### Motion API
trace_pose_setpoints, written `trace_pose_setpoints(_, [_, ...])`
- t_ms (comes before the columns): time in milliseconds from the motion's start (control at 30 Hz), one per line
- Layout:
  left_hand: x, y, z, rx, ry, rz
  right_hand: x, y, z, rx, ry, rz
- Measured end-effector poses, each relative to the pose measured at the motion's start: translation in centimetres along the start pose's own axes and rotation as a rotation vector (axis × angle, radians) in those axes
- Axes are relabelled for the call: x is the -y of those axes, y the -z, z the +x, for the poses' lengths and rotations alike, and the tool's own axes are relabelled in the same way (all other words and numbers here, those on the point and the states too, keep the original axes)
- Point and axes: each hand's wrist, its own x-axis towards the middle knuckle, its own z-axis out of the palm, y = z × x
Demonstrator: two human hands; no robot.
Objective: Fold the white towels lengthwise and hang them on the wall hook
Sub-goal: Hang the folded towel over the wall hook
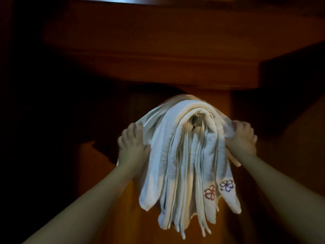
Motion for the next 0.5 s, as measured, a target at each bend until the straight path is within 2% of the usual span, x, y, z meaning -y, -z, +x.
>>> trace_pose_setpoints(133, [1.1, -0.6, 0.9, 0.12, 0.262, 0.086, -1.1, -1.6, 0.7, 0.07, -0.096, -0.085])
trace_pose_setpoints(200, [2.0, -0.7, 1.4, 0.159, 0.343, 0.008, -1.6, -2.1, 1.3, 0.186, -0.08, -0.117])
trace_pose_setpoints(267, [3.0, -0.8, 1.9, 0.164, 0.408, -0.087, -2.4, -2.0, 2.0, 0.199, -0.106, -0.097])
trace_pose_setpoints(367, [4.4, -0.2, 2.8, 0.068, 0.395, -0.093, -3.7, -1.0, 2.9, 0.049, -0.125, -0.008])
trace_pose_setpoints(400, [4.6, 0.0, 2.9, 0.062, 0.377, -0.072, -3.9, -0.7, 3.0, 0.047, -0.116, -0.024])
trace_pose_setpoints(500, [4.6, -0.8, 1.5, 0.168, 0.299, -0.041, -4.0, -1.6, 1.9, 0.205, -0.1, -0.051])
